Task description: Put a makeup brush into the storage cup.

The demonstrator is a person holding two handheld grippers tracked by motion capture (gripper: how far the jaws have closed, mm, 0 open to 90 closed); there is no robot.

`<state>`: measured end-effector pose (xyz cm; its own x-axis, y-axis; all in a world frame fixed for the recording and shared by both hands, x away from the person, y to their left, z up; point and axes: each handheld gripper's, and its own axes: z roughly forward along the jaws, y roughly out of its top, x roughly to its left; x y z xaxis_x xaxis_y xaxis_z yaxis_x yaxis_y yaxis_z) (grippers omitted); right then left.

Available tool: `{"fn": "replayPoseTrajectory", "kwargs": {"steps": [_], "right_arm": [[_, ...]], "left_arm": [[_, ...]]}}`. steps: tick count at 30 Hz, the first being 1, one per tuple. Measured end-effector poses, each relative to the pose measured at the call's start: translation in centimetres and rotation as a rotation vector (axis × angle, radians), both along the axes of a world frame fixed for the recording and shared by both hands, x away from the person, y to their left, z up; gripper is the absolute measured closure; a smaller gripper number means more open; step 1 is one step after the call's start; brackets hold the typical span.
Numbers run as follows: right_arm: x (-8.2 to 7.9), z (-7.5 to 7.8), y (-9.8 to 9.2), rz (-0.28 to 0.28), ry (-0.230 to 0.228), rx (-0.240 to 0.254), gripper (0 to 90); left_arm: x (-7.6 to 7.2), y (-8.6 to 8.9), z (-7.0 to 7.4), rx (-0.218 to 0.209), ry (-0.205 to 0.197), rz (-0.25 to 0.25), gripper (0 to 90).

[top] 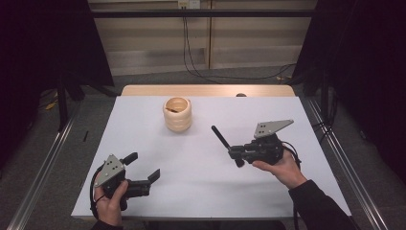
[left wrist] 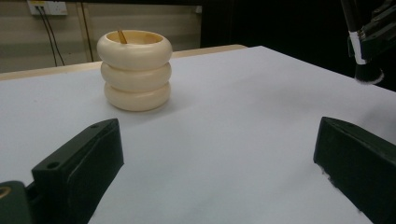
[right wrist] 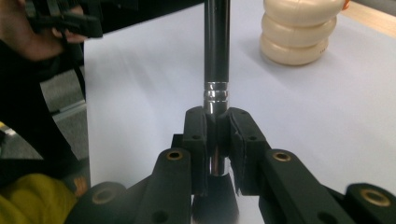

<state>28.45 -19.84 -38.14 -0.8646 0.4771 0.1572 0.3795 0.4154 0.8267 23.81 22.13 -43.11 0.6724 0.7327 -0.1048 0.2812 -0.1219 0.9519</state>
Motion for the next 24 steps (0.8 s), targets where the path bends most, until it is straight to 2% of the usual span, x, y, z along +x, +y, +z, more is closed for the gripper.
{"fn": "replayPoseTrajectory", "kwargs": {"steps": [2, 5, 10, 12, 16, 22, 24], "right_arm": [[0.0, 0.0, 0.2, 0.009, 0.001, -0.034, 78.0], [0.1, 0.1, 0.4, 0.01, 0.004, -0.051, 78.0], [0.4, 0.2, 0.7, 0.033, 0.023, -0.105, 78.0], [0.5, 0.2, 0.9, 0.044, 0.029, -0.134, 78.0], [0.8, 0.5, 1.0, 0.051, 0.039, -0.157, 78.0], [1.0, 0.5, 1.7, 0.11, 0.051, -0.255, 78.0], [1.0, 0.5, 2.0, 0.113, 0.066, -0.273, 78.0]], "left_arm": [[0.1, -0.1, 0.0, 0.003, 0.008, -0.021, 1.3], [0.2, -0.2, 0.0, 0.002, 0.021, -0.045, 1.3], [0.4, 0.0, 0.1, -0.005, 0.029, -0.054, 1.3], [0.4, -0.1, 0.1, 0.005, 0.026, -0.048, 1.3], [0.5, -0.3, 0.4, 0.019, 0.023, -0.065, 1.4], [0.6, -0.8, 0.8, 0.021, 0.018, -0.083, 1.4], [0.7, -0.9, 0.9, 0.038, 0.017, -0.103, 1.6]]}}
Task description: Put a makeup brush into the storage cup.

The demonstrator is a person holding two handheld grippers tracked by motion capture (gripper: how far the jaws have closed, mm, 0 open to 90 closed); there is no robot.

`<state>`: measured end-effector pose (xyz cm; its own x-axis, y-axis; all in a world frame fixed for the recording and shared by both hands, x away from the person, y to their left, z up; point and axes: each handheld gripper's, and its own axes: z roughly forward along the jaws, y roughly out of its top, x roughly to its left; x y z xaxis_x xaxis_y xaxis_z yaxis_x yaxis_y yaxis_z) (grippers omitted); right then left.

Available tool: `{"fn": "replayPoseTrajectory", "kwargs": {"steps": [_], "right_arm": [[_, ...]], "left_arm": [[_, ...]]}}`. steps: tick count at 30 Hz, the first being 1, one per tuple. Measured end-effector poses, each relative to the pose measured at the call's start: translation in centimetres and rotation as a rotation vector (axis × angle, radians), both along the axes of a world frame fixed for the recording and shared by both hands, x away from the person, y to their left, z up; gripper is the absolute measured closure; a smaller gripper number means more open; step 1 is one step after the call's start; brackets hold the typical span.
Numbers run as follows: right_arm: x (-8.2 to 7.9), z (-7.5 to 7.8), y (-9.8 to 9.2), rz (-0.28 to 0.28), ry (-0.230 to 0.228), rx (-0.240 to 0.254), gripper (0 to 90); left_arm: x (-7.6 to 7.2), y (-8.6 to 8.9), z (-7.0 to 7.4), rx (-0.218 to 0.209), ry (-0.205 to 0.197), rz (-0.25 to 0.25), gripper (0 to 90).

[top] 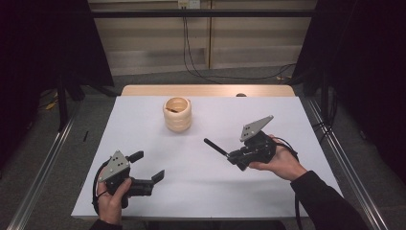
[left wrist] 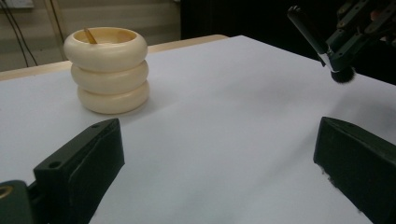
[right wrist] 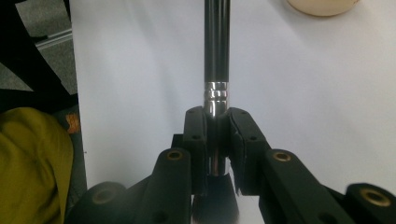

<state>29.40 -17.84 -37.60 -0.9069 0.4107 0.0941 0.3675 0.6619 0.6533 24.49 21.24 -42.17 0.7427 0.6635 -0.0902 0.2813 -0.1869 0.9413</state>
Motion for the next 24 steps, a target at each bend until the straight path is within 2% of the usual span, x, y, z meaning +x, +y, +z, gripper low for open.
{"fn": "replayPoseTrajectory", "kwargs": {"steps": [4, 6, 7, 11, 19, 22, 23, 24], "right_arm": [[0.0, -0.1, 0.6, 0.044, 0.015, -0.04, 78.0], [0.0, -0.3, 0.8, 0.083, 0.022, -0.059, 78.0], [0.1, -0.4, 0.8, 0.103, 0.026, -0.061, 78.0], [0.2, -0.7, 1.2, 0.142, 0.04, -0.109, 78.0], [0.2, -0.7, 1.9, 0.186, 0.06, -0.185, 78.0], [0.0, -0.6, 2.1, 0.188, 0.055, -0.2, 78.0], [0.0, -0.6, 2.2, 0.194, 0.048, -0.195, 78.0], [-0.1, -0.6, 2.2, 0.2, 0.053, -0.201, 78.0]], "left_arm": [[0.0, -0.3, 0.2, 0.017, 0.005, -0.023, 1.4], [0.1, -0.5, 0.3, 0.024, 0.006, -0.023, 1.4], [0.1, -0.6, 0.3, 0.014, 0.013, -0.032, 1.4], [-0.2, -0.9, 0.8, 0.026, -0.003, -0.034, 1.3], [-0.3, -1.9, 1.3, 0.046, -0.001, -0.078, 1.4], [-0.1, -2.2, 1.4, 0.047, 0.0, -0.1, 1.3], [-0.1, -2.3, 1.5, 0.061, -0.004, -0.093, 1.4], [0.0, -2.4, 1.6, 0.056, -0.001, -0.096, 1.4]]}}
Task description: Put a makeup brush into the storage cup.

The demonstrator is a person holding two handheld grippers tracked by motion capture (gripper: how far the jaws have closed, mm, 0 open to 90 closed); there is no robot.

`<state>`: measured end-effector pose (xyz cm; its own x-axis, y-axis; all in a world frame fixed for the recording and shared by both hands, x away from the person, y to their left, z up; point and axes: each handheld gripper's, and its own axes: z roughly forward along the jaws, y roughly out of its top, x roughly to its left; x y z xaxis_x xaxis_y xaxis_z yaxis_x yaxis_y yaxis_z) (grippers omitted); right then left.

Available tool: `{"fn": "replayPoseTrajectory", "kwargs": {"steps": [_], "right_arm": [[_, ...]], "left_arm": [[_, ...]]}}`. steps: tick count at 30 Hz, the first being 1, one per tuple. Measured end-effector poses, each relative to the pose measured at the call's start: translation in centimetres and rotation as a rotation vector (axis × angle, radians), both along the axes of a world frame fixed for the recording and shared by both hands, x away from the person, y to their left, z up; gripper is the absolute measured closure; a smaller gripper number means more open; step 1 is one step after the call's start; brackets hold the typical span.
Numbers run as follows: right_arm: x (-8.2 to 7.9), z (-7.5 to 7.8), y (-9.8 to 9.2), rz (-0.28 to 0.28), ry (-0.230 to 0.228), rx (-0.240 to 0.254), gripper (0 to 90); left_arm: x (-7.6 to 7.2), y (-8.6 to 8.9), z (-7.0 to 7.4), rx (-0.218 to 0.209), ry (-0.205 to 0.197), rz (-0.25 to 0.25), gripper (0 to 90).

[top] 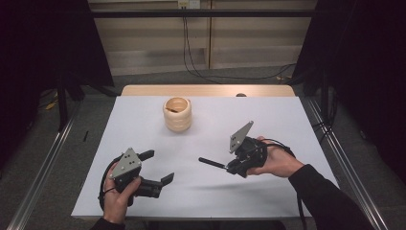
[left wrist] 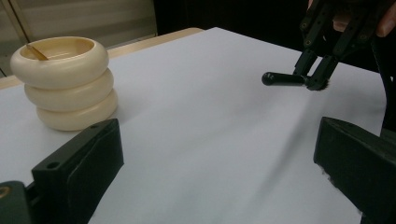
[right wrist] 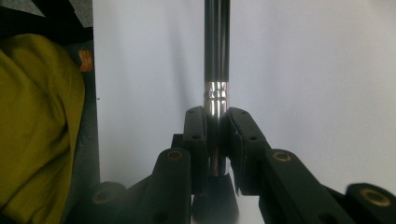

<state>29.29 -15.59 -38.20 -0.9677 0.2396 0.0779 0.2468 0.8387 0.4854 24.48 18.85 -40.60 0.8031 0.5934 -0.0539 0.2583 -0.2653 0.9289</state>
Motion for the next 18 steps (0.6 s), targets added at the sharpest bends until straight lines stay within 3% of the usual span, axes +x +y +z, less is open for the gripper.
{"fn": "replayPoseTrajectory", "kwargs": {"steps": [6, 7, 13, 18], "right_arm": [[-0.1, 0.0, 0.4, 0.015, 0.012, -0.043, 78.0], [-0.1, 0.0, 0.4, 0.015, 0.009, -0.047, 78.0], [-0.2, -0.4, 1.1, 0.033, 0.02, -0.086, 78.0], [-0.4, -0.6, 1.6, 0.054, 0.024, -0.104, 78.0]], "left_arm": [[0.4, -0.6, 0.3, 0.015, 0.007, -0.047, 1.4], [0.4, -0.7, 0.4, 0.036, 0.003, -0.036, 1.4], [0.9, -1.7, 0.7, 0.049, 0.024, -0.106, 1.4], [1.1, -2.7, 1.1, 0.09, 0.031, -0.158, 1.5]]}}
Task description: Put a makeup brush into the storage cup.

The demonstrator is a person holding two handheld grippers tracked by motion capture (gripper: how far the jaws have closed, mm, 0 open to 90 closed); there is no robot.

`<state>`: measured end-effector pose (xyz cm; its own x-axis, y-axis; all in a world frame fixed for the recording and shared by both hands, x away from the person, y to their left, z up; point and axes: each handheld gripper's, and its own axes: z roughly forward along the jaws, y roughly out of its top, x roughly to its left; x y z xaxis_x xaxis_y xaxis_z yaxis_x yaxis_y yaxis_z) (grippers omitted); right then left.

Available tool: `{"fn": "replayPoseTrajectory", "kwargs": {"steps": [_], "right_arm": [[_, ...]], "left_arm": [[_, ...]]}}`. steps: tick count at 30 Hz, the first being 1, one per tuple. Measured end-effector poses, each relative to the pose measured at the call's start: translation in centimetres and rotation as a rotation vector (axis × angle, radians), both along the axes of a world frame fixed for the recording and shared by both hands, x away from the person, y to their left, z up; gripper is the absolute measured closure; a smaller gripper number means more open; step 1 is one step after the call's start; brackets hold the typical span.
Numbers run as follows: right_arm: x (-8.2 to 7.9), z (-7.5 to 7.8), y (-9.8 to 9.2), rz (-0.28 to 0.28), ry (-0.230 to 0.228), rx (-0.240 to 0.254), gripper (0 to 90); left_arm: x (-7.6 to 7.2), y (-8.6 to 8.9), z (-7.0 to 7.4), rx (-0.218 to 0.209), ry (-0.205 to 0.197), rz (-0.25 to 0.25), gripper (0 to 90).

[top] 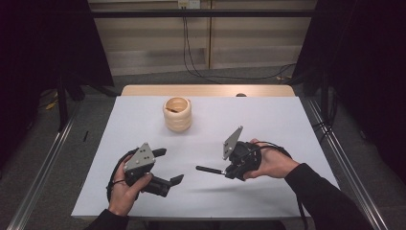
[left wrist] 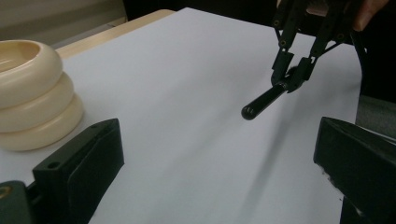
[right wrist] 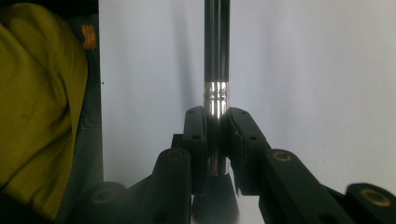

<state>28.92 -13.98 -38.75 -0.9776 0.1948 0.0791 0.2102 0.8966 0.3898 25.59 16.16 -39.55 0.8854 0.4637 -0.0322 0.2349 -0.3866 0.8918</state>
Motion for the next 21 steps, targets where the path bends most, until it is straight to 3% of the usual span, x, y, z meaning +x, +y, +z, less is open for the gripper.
{"fn": "replayPoseTrajectory", "kwargs": {"steps": [11, 13, 16, 19, 21], "right_arm": [[-0.1, -0.3, 0.9, 0.043, 0.009, -0.037, 78.0], [-0.1, -0.4, 1.1, 0.042, 0.012, -0.045, 78.0], [-0.3, -0.5, 1.3, 0.05, 0.017, -0.052, 78.0], [-0.4, -0.7, 1.5, 0.06, 0.021, -0.062, 78.0], [-0.4, -0.7, 1.6, 0.067, 0.021, -0.069, 78.0]], "left_arm": [[0.5, -2.3, 0.1, 0.108, 0.055, -0.128, 1.7], [0.6, -2.8, 0.1, 0.132, 0.041, -0.126, 2.2], [1.0, -3.4, 0.0, 0.15, 0.068, -0.163, 2.3], [1.1, -4.0, -0.2, 0.2, 0.074, -0.179, 2.3], [1.2, -4.5, -0.4, 0.208, 0.075, -0.209, 3.0]]}}
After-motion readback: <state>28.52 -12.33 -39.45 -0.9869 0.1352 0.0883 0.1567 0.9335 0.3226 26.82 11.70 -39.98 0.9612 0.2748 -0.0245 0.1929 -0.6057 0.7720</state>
